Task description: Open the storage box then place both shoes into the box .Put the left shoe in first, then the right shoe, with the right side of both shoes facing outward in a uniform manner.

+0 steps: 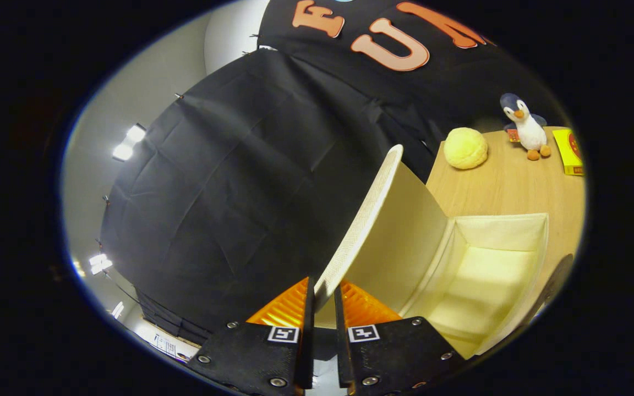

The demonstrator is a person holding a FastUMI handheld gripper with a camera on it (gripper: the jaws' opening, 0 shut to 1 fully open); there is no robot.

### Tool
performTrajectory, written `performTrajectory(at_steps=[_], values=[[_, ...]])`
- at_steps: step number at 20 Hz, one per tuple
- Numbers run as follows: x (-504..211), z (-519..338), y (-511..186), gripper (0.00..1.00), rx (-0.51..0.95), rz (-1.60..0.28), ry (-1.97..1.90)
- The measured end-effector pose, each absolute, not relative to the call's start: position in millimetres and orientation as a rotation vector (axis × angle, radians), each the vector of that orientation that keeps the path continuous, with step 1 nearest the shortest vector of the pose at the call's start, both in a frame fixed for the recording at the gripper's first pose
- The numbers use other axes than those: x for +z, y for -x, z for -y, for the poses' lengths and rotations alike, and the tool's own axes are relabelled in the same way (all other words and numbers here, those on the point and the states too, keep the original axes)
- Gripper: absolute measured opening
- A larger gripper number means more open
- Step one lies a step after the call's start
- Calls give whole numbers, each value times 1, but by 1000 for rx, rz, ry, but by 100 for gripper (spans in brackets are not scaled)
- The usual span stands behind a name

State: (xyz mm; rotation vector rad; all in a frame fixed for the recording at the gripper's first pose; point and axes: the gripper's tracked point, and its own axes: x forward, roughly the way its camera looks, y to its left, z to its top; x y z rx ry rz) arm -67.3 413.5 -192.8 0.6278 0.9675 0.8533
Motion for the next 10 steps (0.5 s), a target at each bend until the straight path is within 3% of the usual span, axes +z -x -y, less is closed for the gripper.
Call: performTrajectory(at_steps=[5, 7, 8, 10], values=[[-214, -446, 70, 21, 804, -976, -512], [-227, -456, 79, 42, 787, -1041, -496], [-230, -461, 82, 57, 794, -1059, -506], [-233, -463, 84, 73, 796, -1061, -498]])
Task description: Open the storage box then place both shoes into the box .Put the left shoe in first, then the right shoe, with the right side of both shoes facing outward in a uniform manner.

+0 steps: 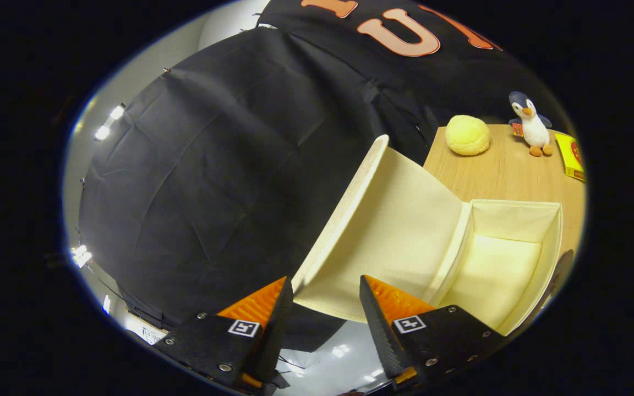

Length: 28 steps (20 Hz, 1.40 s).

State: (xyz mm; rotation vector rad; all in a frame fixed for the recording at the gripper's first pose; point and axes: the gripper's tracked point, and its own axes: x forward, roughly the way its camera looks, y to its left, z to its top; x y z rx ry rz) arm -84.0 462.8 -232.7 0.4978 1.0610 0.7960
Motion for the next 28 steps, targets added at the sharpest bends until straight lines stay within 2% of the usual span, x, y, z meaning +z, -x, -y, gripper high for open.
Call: performTrajectory(at_steps=[2, 7, 21, 25, 28], values=[[-235, -456, 88, 80, 790, -1052, -450], [-261, -399, 85, 85, 702, -994, -327], [-369, -165, 94, 86, 327, -1026, -104], [-414, -101, 117, 86, 232, -1091, -13], [-439, -63, 131, 80, 158, -1129, 22]])
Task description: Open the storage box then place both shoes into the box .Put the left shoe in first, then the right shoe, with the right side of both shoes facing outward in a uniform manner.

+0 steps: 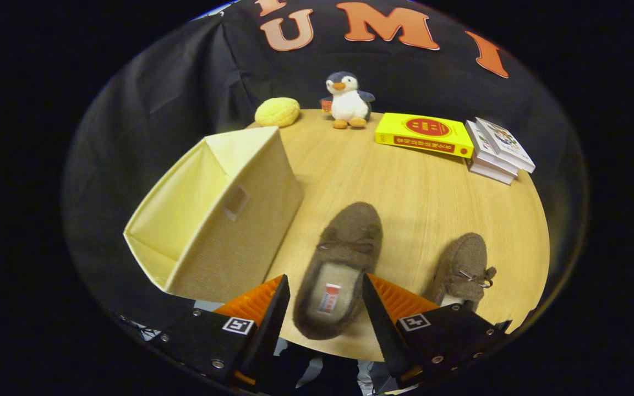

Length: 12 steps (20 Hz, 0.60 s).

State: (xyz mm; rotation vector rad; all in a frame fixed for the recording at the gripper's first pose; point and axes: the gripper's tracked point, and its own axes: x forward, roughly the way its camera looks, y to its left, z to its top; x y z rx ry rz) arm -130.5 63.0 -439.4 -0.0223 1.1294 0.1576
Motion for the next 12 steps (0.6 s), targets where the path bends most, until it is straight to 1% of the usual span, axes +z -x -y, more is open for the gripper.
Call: performTrajectory(at_steps=[5, 9, 12], values=[[-482, -23, 117, 75, 86, -1153, 60], [-503, -22, 101, 62, 49, -1149, 10], [-513, -28, 96, 38, 36, -1128, 14]])
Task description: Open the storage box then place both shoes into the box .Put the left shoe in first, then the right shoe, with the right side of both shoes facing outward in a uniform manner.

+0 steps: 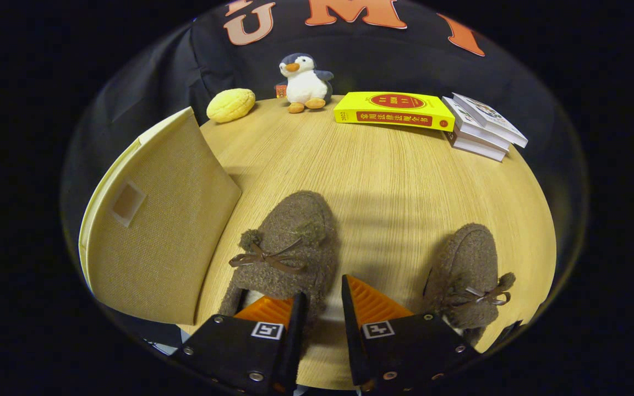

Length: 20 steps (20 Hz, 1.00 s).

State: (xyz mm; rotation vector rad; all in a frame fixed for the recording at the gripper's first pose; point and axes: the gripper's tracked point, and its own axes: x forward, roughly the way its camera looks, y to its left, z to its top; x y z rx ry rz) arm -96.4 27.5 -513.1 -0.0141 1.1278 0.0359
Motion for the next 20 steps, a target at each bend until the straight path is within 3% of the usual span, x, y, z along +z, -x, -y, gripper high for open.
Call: performTrajectory(at_steps=[4, 7, 15, 20], values=[[-518, -32, 94, 16, 25, -1113, 37], [-514, -33, 101, 5, 20, -1154, -8], [-432, -45, 90, 4, -1, -1112, -116], [-358, -78, 62, 4, 59, -1023, -174]])
